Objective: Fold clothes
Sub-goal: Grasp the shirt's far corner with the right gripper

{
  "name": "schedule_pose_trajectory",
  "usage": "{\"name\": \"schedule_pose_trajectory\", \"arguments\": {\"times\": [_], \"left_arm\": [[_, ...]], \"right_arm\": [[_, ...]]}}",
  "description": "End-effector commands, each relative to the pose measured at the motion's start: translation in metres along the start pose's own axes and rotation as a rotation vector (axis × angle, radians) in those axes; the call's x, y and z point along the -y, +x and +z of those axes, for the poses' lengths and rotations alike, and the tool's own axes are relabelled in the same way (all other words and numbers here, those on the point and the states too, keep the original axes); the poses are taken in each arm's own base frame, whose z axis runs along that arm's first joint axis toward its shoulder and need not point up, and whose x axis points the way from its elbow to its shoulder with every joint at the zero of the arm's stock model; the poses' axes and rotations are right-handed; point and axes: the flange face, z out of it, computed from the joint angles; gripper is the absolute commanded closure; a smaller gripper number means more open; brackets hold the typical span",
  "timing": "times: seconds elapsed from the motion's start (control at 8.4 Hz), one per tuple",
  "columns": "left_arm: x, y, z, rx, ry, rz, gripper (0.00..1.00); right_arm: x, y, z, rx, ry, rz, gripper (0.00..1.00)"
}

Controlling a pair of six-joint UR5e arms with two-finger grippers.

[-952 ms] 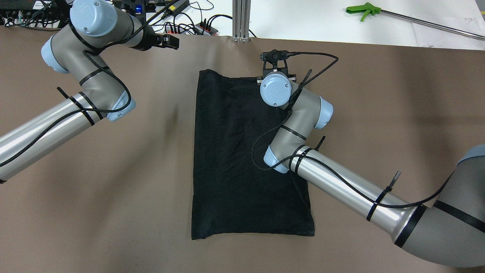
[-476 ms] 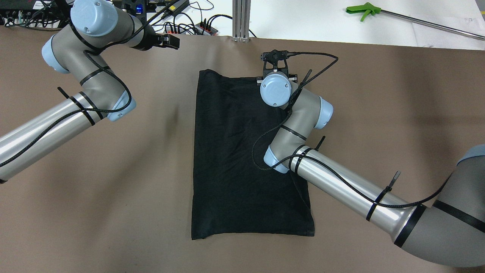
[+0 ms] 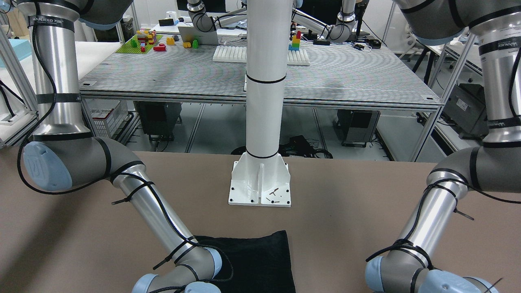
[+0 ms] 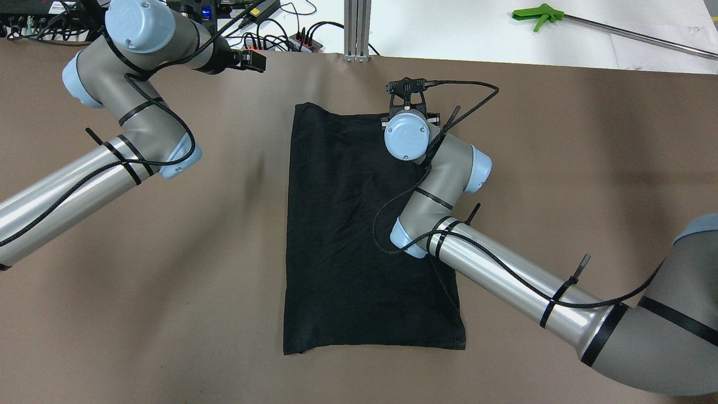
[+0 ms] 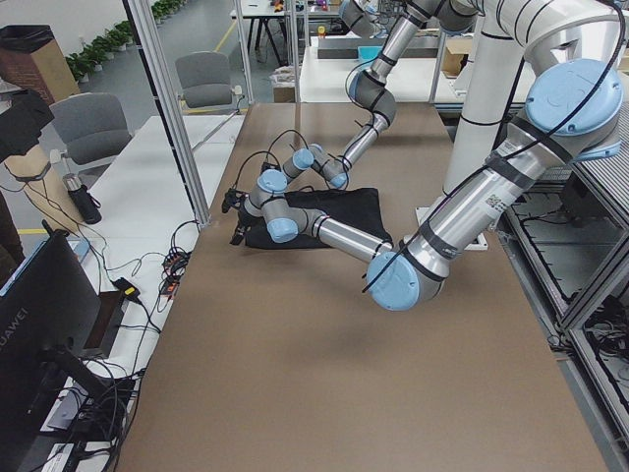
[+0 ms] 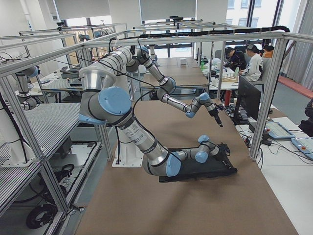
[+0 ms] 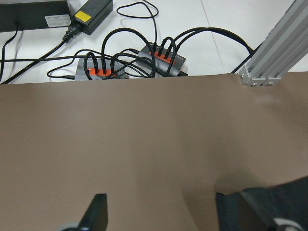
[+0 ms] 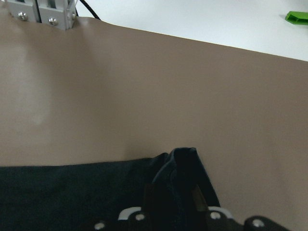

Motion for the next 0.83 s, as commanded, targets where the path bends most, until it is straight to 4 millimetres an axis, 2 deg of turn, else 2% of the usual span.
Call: {"name": "schedule_pose_trajectory", "arguments": {"times": [0.0, 0.71], "left_arm": [[0.006, -0.002, -0.002, 0.001, 0.005, -0.005, 0.05], [0.009, 0.0, -0.003, 0.0, 0.008, -0.004, 0.05]], "right_arm": [[0.01, -0.012, -0.009, 0.015, 0.006, 0.004, 0.65], [0.001, -0.012, -0.001, -0.001, -0.007, -0.008, 0.64]]}}
